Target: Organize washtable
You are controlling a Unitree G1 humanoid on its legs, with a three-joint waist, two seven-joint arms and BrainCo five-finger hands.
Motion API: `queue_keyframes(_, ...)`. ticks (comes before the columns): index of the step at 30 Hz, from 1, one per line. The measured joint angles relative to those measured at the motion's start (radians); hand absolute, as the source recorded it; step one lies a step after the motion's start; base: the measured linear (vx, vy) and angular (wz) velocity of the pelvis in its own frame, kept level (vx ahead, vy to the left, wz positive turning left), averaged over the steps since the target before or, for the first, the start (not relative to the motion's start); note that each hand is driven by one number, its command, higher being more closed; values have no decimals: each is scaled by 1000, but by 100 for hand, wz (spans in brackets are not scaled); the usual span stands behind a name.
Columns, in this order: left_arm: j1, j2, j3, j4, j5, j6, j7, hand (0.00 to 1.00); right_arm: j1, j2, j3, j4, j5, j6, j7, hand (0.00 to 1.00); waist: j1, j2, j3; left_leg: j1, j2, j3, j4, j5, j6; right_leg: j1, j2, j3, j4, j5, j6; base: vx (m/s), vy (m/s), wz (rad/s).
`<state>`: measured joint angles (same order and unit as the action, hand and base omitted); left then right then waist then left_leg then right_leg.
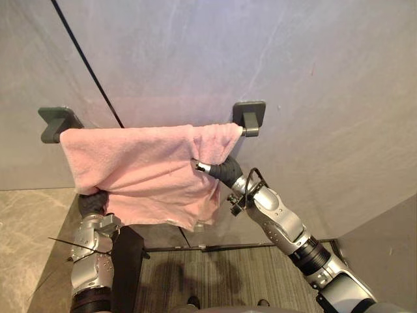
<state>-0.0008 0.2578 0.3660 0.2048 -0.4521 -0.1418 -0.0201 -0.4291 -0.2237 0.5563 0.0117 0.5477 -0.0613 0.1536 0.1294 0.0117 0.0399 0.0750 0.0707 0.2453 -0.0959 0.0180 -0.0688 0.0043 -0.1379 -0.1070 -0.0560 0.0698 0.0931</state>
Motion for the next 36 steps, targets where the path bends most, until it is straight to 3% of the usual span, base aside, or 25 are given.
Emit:
queue_keyframes(6, 0, 0, 0, 0, 0, 0, 0, 100, 0, 0, 1, 2, -1, 0, 0, 100, 0, 1, -3, 0, 0, 0, 0, 0, 0, 0, 0, 0, 0, 0, 0, -10, -8, 0)
queue_keyframes(7, 0, 0, 0, 0, 0, 0, 0, 0, 0, 1, 1, 2, -1, 0, -1, 100, 0, 1, -3, 0, 0, 0, 0, 0, 0, 0, 0, 0, 0, 0, 0, 0, 0, 0)
queue_keyframes(8, 0, 0, 0, 0, 0, 0, 1, 0, 0, 1, 1, 3, -1, 0, -1, 0, 0, 1, -3, 0, 0, 0, 0, 0, 0, 0, 0, 0, 0, 0, 0, 0, 0, 0)
queue_keyframes(31, 20, 0, 34, 0, -49, 0, 1, 0, 58, -21, -15, 16, 82, -4, 28, 0, -4, -3, -12, 2, 0, 2, 1, 0, 0, 0, 0, 0, 0, 0, 0, 0, 0, 0)
queue_keyframes(36, 23, 0, 84, 0, -82, -1, 1, 0, 169, -23, -135, 15, 91, -6, 43, 0, -2, -8, -16, 3, 0, 0, 1, 0, 0, 2, 0, -1, 0, 0, 0, 0, 0, 0)
